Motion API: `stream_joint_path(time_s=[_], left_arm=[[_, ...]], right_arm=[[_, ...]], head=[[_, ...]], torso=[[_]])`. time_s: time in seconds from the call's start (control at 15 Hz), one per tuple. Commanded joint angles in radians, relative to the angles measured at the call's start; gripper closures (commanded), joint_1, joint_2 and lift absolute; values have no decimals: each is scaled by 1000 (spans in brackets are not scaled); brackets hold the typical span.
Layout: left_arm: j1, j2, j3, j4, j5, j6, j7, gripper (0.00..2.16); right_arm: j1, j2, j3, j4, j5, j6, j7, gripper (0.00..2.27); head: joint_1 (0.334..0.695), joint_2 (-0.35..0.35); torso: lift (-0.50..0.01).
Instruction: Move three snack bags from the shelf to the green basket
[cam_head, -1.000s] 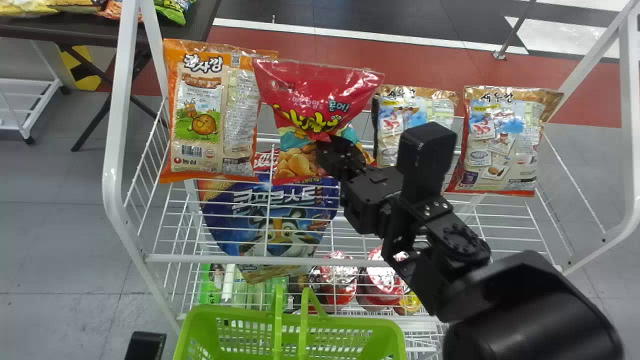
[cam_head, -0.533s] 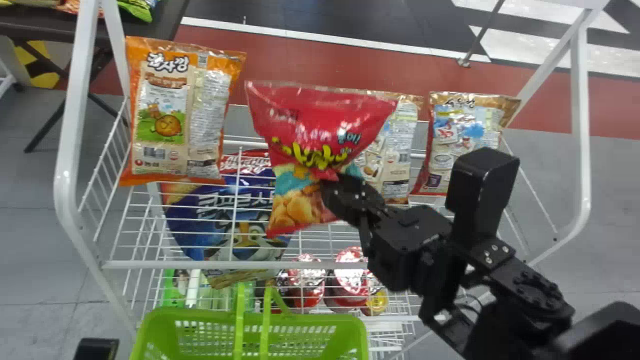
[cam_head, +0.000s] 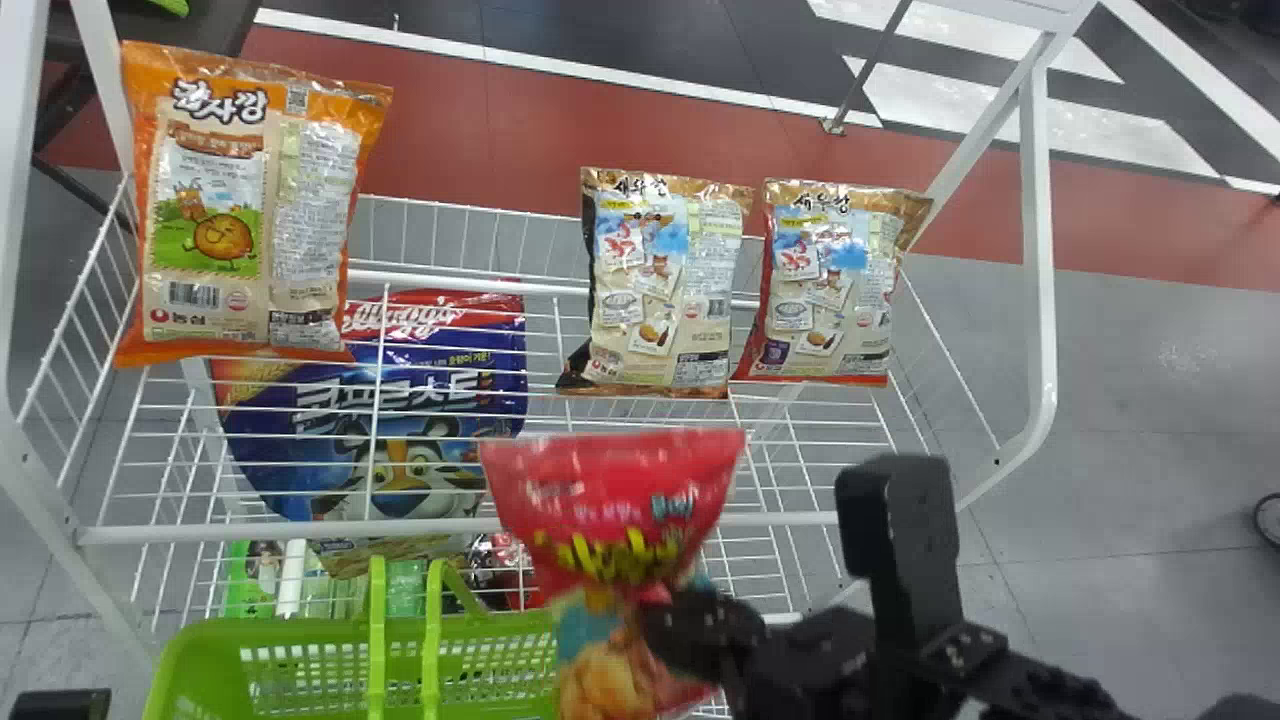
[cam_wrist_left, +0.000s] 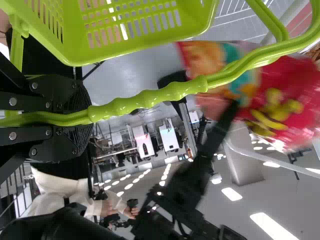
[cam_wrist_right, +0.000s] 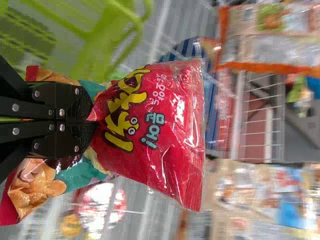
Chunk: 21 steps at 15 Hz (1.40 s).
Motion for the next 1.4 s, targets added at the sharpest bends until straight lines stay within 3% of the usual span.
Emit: stream_joint_path(time_s=[0.0,0.13,0.27,0.73,0.8,0.87,0.93,1.33], left_arm=[[-1,-6,0,1,-1,-3,-1,1953],[-1,-9,0,3,-1,-6,-1,1953],[-1,-11,-4,1,-1,-6,-1,1953],[-1,-12,-8,1,-3,-9,-4,1953],[-1,-11,-8,1,-3,-9,-4,1953],[1,-11,-10,1,-3,-9,-4,1953],[1,-11,-11,1,-5,-9,-2,1953],[7,-11,-14,-5,-5,-9,1,1953]], right_arm=[[11,33,-3,-37,-3,77,17,2246],[12,70,3,-29,-16,77,69,2246],[12,76,6,0,-79,77,72,2246],[2,89,77,123,-79,77,44,2172],[-9,89,75,123,-79,77,36,1811],[-11,89,74,121,-80,77,36,1008],[-11,90,72,113,-80,77,29,-2],[-28,89,77,72,-82,77,10,53]], head=[[695,-350],[695,-350],[695,-350],[695,-350],[695,-350],[695,-350],[695,-350],[695,-350]], torso=[[-48],[-48],[-48],[-48],[-48],[-48],[-48],[-48]])
